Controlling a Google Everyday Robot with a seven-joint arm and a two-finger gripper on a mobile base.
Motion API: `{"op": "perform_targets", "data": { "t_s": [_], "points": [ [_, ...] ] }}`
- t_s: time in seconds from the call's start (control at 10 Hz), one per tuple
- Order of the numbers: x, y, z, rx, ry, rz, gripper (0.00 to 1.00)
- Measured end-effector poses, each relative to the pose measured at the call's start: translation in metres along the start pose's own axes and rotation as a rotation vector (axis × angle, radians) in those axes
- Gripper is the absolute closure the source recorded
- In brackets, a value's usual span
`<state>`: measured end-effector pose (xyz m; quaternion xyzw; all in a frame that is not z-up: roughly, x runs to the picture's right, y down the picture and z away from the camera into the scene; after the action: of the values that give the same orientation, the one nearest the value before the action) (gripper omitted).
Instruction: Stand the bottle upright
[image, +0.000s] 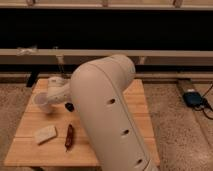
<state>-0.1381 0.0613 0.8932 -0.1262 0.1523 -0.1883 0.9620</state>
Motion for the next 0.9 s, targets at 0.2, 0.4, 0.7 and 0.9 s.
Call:
{"op": "perform_targets", "data": {
  "t_s": [0.2, 0.4, 0.7, 0.9],
  "points": [
    [-0.011, 0.004, 0.002, 0.009, 0.014, -0.046, 0.2],
    [-0.014, 0.006, 0.007, 0.007, 0.025, -0.067, 0.2],
    [-0.02, 0.008, 0.017, -0.006, 0.045, -0.09, 0.2],
    [-0.022, 0.01, 0.024, -0.021, 0.061, -0.101, 0.2]
  ]
}}
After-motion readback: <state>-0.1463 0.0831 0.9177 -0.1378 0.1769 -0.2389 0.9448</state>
